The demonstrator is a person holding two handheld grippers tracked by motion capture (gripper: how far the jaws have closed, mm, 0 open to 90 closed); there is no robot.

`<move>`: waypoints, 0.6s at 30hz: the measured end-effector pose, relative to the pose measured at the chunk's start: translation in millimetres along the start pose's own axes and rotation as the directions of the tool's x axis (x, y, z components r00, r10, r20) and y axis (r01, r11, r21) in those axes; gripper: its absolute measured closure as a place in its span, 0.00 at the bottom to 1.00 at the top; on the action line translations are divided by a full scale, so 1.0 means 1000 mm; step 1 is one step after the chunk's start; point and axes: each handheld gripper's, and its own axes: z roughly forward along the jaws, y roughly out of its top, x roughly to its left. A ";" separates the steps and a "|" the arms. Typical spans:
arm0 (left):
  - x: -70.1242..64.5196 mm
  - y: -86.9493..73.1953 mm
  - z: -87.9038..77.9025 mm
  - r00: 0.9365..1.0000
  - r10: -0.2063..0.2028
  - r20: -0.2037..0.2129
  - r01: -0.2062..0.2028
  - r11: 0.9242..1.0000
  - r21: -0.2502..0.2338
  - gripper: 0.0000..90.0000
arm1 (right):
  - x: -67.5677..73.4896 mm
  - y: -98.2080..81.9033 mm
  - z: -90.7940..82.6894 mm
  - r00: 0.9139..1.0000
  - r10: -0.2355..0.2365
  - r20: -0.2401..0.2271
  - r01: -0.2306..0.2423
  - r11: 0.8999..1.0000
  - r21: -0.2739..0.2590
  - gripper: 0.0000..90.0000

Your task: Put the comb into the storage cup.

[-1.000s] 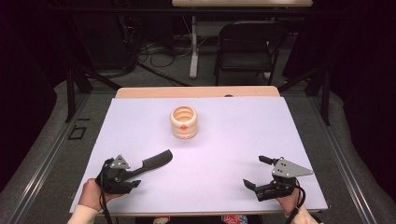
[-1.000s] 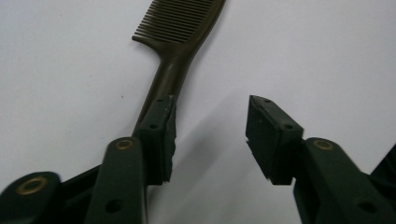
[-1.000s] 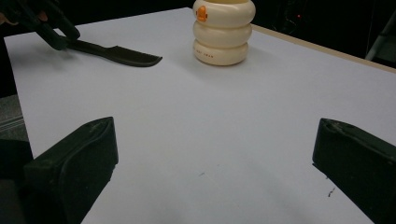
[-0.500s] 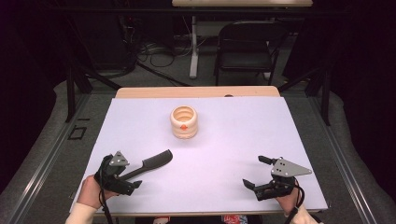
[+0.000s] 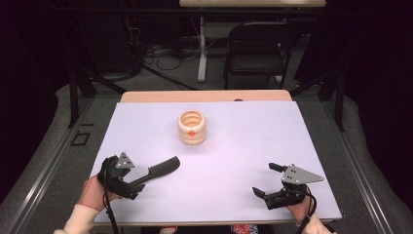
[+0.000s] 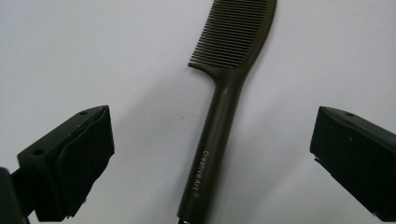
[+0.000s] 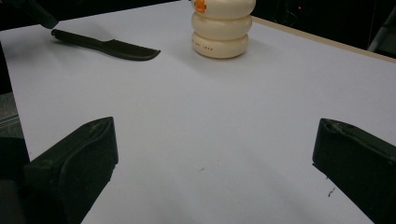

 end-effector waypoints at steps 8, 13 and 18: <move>0.009 0.008 0.012 0.998 0.056 -0.012 -0.054 0.993 0.106 0.01 | 0.000 0.000 0.000 1.000 0.004 0.000 -0.004 1.000 0.001 0.00; 0.012 0.014 0.019 0.994 0.104 0.015 -0.105 0.979 0.172 0.10 | 0.000 0.000 0.000 1.000 0.001 0.000 -0.001 1.000 -0.001 0.00; 0.009 0.022 0.025 0.988 0.140 0.067 -0.152 0.960 0.237 0.29 | 0.000 0.000 0.000 1.000 0.000 0.000 0.000 1.000 0.000 0.00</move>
